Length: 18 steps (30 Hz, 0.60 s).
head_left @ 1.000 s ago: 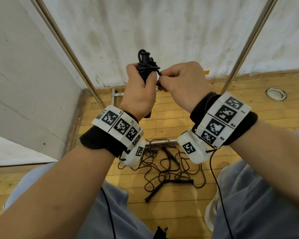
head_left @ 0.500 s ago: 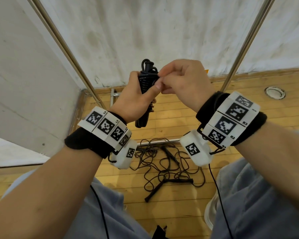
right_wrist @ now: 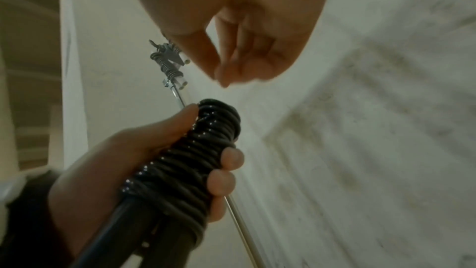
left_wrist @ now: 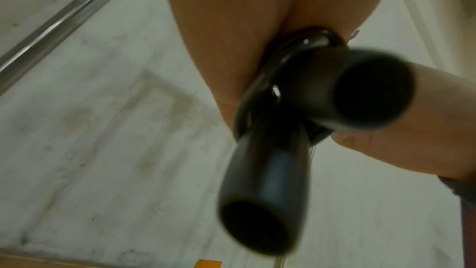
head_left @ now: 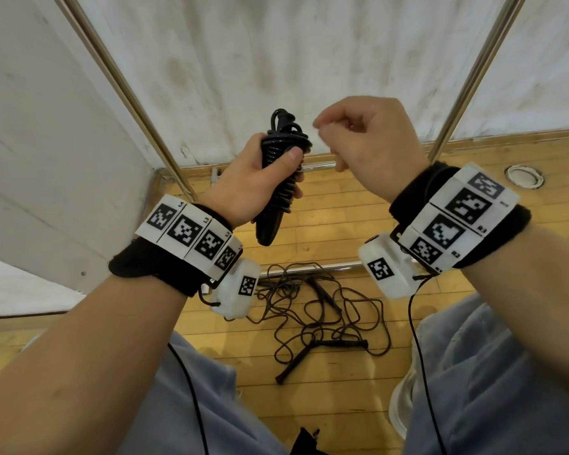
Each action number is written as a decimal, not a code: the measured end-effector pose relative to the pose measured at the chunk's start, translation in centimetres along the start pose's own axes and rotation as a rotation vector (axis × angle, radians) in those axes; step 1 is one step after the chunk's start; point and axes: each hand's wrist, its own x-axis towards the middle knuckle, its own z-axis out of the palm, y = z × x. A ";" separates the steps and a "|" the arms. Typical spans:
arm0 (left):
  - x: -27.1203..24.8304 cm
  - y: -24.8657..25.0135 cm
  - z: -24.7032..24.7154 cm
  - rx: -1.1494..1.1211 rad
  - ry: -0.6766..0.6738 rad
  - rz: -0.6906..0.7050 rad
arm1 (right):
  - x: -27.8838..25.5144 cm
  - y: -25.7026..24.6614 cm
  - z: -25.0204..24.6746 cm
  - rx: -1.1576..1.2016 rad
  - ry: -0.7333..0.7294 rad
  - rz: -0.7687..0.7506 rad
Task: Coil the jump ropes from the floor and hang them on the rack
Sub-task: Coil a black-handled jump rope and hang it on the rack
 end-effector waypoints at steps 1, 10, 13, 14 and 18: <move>-0.1 0.1 -0.1 -0.019 -0.003 -0.010 | 0.0 0.1 0.0 -0.045 -0.083 -0.046; -0.6 0.6 0.2 -0.013 -0.052 -0.051 | 0.2 0.7 0.4 -0.333 -0.184 -0.281; -0.6 0.7 0.2 -0.053 -0.066 -0.049 | 0.1 0.8 0.3 -0.356 -0.182 -0.302; -0.6 0.7 0.2 -0.060 -0.068 -0.042 | 0.0 0.9 0.3 -0.361 -0.174 -0.309; -0.7 0.5 0.5 -0.041 -0.064 0.008 | -0.1 1.0 0.3 -0.383 -0.144 -0.336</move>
